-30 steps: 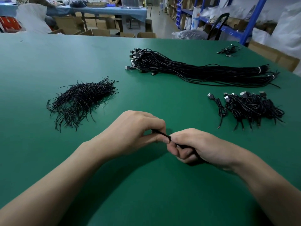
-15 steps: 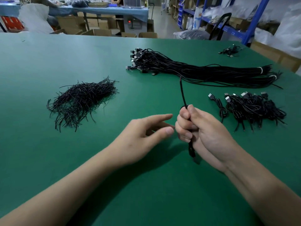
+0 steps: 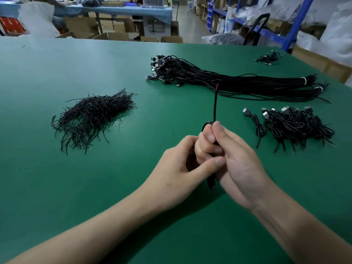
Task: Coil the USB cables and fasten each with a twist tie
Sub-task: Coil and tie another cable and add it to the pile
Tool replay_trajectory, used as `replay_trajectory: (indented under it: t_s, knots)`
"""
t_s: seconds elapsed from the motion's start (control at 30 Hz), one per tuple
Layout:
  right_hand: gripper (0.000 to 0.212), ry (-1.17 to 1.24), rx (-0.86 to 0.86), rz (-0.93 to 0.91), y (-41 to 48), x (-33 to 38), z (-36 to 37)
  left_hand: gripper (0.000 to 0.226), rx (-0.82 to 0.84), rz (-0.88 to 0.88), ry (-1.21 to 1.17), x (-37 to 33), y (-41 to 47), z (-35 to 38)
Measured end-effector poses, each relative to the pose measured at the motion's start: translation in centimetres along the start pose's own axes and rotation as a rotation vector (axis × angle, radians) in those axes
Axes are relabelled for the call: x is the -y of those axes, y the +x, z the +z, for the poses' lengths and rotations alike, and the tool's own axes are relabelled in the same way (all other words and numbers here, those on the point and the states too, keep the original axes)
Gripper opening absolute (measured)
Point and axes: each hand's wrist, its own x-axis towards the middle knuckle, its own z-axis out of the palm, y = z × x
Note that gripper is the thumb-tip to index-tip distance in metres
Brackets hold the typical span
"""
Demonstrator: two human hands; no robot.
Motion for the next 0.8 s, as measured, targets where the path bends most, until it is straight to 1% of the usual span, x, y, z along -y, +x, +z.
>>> replay_trajectory:
  t_s: [0.1, 0.27, 0.37, 0.47, 0.53, 0.63, 0.7, 0.8]
  knots:
    - [0.036, -0.016, 0.024, 0.017, 0.1, -0.2, -0.1, 0.037, -0.007, 0.016, 0.020, -0.2, -0.1, -0.2]
    - [0.037, 0.027, 0.180, 0.043, 0.2, 0.7, -0.7, 0.038, -0.016, 0.032, -0.014, -0.8, -0.1, -0.4]
    - [0.037, -0.028, 0.212, 0.050, 0.1, 1.5, -1.2, 0.040, -0.008, 0.058, 0.011, -0.8, 0.0, -0.6]
    - [0.036, -0.154, 0.189, 0.030, 0.1, 1.7, -1.5, 0.046, -0.015, 0.089, 0.080, -0.7, 0.1, -0.6]
    - [0.035, -0.236, 0.176, -0.027, 0.1, 1.5, -1.3, 0.046, -0.028, 0.115, 0.097, -0.7, 0.2, -0.6]
    - [0.035, -0.288, 0.128, -0.134, 0.1, 1.2, -1.0, 0.046, -0.061, 0.134, 0.094, -0.7, 0.3, -0.7]
    - [0.038, -0.386, 0.050, -0.213, -0.1, 0.8, -0.9, 0.044, -0.083, 0.129, 0.079, -0.6, 0.3, -0.8]
    - [0.045, -0.637, -0.088, -0.324, -0.5, 0.2, -0.8, 0.034, -0.072, 0.132, 0.041, -0.6, 0.2, -0.7]
